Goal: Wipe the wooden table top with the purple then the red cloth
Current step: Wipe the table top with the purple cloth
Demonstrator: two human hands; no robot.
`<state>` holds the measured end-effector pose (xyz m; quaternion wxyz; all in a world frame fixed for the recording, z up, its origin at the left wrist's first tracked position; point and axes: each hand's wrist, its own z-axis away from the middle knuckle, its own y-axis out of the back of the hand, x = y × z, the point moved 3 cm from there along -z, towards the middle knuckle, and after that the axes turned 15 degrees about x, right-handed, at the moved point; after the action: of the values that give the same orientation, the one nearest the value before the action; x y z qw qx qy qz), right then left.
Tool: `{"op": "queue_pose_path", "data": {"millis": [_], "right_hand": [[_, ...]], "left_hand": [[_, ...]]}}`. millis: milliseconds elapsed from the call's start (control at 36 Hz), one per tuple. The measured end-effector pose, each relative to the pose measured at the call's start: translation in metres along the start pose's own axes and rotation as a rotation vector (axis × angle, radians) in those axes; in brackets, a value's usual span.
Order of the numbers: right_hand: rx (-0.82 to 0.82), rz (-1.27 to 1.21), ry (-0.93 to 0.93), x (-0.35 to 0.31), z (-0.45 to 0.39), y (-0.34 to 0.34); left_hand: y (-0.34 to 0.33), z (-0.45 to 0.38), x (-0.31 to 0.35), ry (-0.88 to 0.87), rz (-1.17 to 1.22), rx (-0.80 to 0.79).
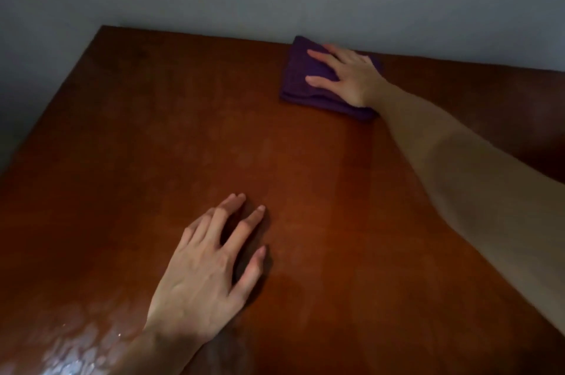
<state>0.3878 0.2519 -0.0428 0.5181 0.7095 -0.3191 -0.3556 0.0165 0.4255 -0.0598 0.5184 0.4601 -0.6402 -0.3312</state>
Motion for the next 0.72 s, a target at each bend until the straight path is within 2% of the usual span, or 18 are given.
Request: {"op": "queue_pose_path", "data": {"millis": [167, 306, 639, 722], "right_hand": [[0.096, 0.006, -0.250, -0.006, 0.013, 0.000], [0.104, 0.037, -0.424, -0.027, 0.072, 0.005], [0.177, 0.079, -0.262, -0.105, 0.357, 0.043], [0.126, 0.077, -0.197, -0.108, 0.407, 0.049]], "left_hand": [[-0.001, 0.001, -0.005, 0.007, 0.025, 0.004], [-0.001, 0.000, -0.003, -0.004, 0.010, 0.021], [0.003, 0.004, -0.001, -0.091, -0.003, 0.091], [0.008, 0.010, 0.009, -0.142, -0.043, 0.110]]}}
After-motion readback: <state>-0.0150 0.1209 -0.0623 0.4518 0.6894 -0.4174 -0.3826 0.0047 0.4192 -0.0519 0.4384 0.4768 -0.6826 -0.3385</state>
